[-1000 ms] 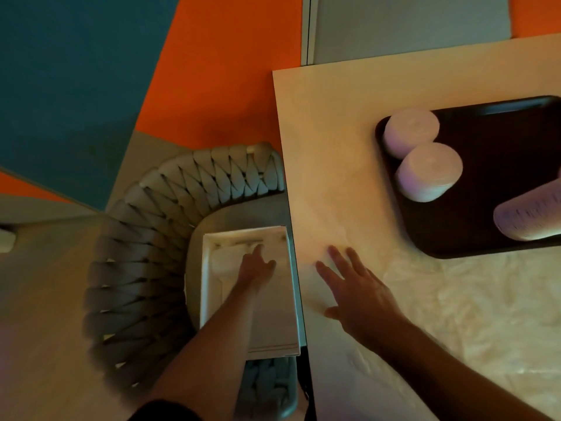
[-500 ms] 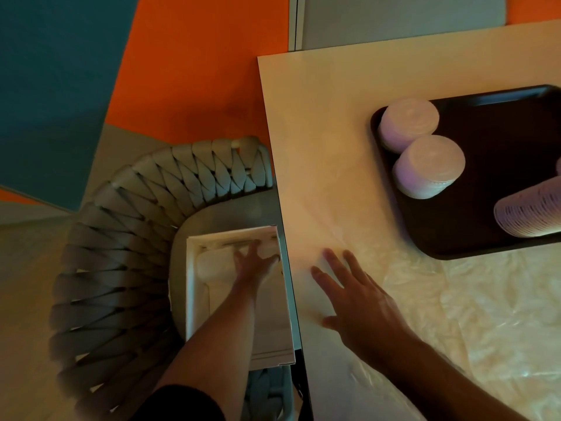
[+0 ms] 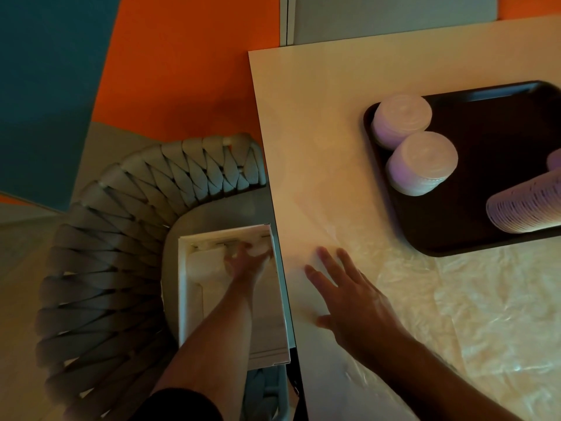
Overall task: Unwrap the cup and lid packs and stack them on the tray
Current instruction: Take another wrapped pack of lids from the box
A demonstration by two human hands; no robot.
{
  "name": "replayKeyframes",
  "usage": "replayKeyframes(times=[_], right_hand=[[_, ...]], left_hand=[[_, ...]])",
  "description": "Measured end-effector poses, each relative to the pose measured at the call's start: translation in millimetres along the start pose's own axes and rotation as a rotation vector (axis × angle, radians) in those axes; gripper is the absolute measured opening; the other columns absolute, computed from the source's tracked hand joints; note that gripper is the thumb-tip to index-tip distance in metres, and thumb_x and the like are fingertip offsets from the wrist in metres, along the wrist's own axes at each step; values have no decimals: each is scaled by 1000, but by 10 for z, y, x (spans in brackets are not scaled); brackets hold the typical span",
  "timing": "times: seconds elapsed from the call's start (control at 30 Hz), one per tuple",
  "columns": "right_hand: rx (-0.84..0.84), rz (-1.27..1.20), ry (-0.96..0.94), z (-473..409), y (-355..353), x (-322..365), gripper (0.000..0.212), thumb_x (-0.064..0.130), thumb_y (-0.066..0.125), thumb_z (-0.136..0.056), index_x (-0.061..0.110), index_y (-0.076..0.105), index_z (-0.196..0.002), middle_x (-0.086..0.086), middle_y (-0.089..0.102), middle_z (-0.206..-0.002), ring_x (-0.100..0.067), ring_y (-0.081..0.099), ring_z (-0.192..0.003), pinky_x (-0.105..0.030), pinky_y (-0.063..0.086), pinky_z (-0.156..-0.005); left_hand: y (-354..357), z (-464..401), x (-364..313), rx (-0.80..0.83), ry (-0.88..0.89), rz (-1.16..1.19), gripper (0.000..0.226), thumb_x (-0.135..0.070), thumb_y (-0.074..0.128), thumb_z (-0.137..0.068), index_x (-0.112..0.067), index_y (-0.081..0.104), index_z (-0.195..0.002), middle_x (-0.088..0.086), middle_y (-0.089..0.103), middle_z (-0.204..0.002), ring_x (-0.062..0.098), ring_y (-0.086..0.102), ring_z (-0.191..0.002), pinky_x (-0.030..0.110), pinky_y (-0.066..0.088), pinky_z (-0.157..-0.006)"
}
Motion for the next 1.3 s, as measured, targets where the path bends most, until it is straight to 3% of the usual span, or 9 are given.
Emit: replayKeyframes(times=[0.3,0.43,0.53,0.77,0.83,1.0,1.17,1.23,1.3], right_hand=[[6,4,3,-8,-3,-3,87,44,58,-99,32,-2,-161,-2,-26,-166,-31,-22,-153,-40,11,-125],[2,13,-5,-1,-3,-7,87,44,58,-99,32,-1,-161,-3,-25,-167,-32,-21,-153,-41,12,-126],[-6,11,-5,-10,8,-17,87,42,60,-98,32,1,-161,-3,-23,-167,-32,-21,-153,-42,14,-126],[-15,32,-12,-6,23,-28,88,41,62,-97,33,1,-161,-2,-22,-168,-30,-19,-154,-38,15,-125],[-12,27,-9,-3,15,-21,89,42,62,-97,33,1,-161,-1,-22,-168,-29,-18,-154,-38,17,-124],[0,45,3,-11,6,-12,91,43,64,-95,33,2,-161,-2,-19,-168,-31,-14,-155,-39,21,-123],[29,7,-8,-11,-46,8,94,48,67,-93,29,5,-161,-5,-17,-169,-34,-13,-155,-44,17,-124],[46,-147,-20,-5,-129,36,93,57,67,-90,27,15,-161,-4,-5,-170,-30,-4,-157,-45,17,-124],[66,-529,-2,53,-267,82,91,68,68,-82,32,31,-157,5,22,-167,-21,21,-153,-43,25,-123]], left_hand=[[-45,44,-25,-53,9,29,49,-44,82,-73,-25,56,-109,5,46,-108,34,41,-123,45,43,-102],[-84,106,-35,-20,-20,77,53,-51,81,-62,-34,52,-102,3,38,-113,34,48,-114,52,55,-89],[-158,176,-26,18,-67,129,41,-42,79,-72,-38,57,-107,6,37,-119,29,51,-105,46,63,-68],[-357,419,4,57,-91,425,41,-31,76,-73,-43,63,-110,8,43,-135,34,57,-107,38,61,-59],[-461,554,21,73,-76,564,49,-31,72,-66,-44,63,-113,10,49,-135,34,58,-108,37,61,-60],[-789,1076,-143,88,49,847,43,-6,56,-91,-35,62,-122,5,55,-128,28,55,-110,57,58,-85],[-1117,1705,-373,171,196,1026,50,-6,58,-80,-30,62,-124,-1,55,-128,29,51,-120,51,59,-85],[-1211,1939,-462,180,221,1055,53,-9,58,-71,-33,65,-118,-2,56,-128,28,52,-120,48,60,-84],[-1259,2163,-531,190,252,1071,52,-7,57,-71,-34,66,-116,-3,57,-127,27,53,-118,45,61,-82]])
Point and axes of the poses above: each hand's wrist, its own z-axis away from the middle knuckle, its own y-axis out of the palm, x = y × z, the point moved 1 cm from there along -z, towards the middle knuckle
